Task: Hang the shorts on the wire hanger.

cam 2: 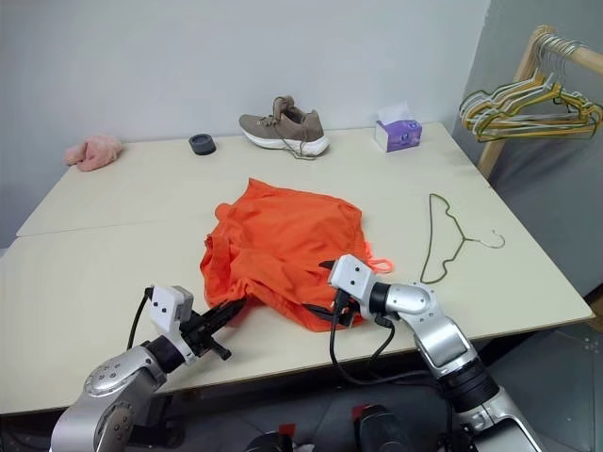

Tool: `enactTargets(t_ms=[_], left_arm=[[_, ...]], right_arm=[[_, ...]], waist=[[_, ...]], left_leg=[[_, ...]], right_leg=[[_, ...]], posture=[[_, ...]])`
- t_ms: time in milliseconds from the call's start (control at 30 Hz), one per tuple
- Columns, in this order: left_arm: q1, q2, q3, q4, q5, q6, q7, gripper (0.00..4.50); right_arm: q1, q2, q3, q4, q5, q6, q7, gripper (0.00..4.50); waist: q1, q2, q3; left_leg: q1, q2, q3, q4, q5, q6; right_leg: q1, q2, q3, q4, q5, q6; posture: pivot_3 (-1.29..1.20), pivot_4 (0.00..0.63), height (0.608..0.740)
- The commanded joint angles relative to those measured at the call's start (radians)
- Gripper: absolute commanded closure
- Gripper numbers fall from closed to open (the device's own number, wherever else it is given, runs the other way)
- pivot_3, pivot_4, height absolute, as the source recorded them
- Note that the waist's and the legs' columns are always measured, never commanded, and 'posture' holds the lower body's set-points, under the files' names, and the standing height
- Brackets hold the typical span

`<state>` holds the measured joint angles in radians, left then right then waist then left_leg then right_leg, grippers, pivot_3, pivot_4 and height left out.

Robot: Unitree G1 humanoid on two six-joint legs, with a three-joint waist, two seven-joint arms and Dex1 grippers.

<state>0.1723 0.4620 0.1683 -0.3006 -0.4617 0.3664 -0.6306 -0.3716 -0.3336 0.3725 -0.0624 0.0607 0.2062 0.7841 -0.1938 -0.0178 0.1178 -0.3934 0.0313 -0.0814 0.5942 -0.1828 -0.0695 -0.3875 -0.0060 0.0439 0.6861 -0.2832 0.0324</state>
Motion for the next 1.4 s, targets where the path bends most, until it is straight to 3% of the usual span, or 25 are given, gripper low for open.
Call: enactTargets(t_ms=[33,633,733,1133,1400], left_arm=[[-0.015,0.01,0.015,-0.046,-0.012,0.0,0.002,4.11],[0.001,0.004,0.024,-0.061,-0.031,0.015,0.008,4.11],[0.005,0.0,0.034,-0.06,-0.027,0.0,0.018,3.59],[0.021,-0.008,0.059,-0.054,-0.007,-0.04,0.038,0.02],[0.077,0.046,0.045,-0.117,0.005,-0.008,0.018,0.02]], right_arm=[[-0.006,0.005,-0.023,-0.022,0.009,-0.01,-0.005,0.05],[-0.002,0.0,-0.027,-0.027,0.01,-0.005,-0.008,0.05],[-0.002,0.0,-0.027,-0.027,0.01,-0.005,-0.008,0.0],[-0.004,0.0,-0.027,-0.023,0.011,-0.006,-0.006,0.0],[0.035,-0.092,-0.032,-0.106,0.045,0.018,0.084,0.0]], waist=[[0.0,0.0,0.0],[-0.001,0.004,0.002],[0.0,0.004,0.002],[0.0,0.013,0.003],[0.003,0.003,0.0]], left_leg=[[0.0,0.0,0.0,0.0,0.0,0.0],[0.003,0.002,-0.003,-0.004,0.0,0.0],[0.003,0.002,-0.003,-0.004,0.0,0.0],[0.005,0.01,-0.009,-0.006,0.0,0.0],[0.005,0.01,-0.001,-0.001,-0.002,-0.003]], right_leg=[[0.0,0.0,0.0,0.0,0.0,0.0],[-0.001,0.003,-0.003,0.007,-0.004,-0.007],[-0.001,0.003,-0.003,0.007,-0.005,-0.007],[-0.002,0.011,-0.006,0.013,-0.01,-0.014],[-0.001,0.011,-0.001,0.01,-0.009,-0.013]], posture=[[-0.15,0.055,0.74],[-0.15,0.059,0.74],[-0.15,0.058,0.74],[-0.14,0.061,0.74],[-0.12,0.059,0.74]])
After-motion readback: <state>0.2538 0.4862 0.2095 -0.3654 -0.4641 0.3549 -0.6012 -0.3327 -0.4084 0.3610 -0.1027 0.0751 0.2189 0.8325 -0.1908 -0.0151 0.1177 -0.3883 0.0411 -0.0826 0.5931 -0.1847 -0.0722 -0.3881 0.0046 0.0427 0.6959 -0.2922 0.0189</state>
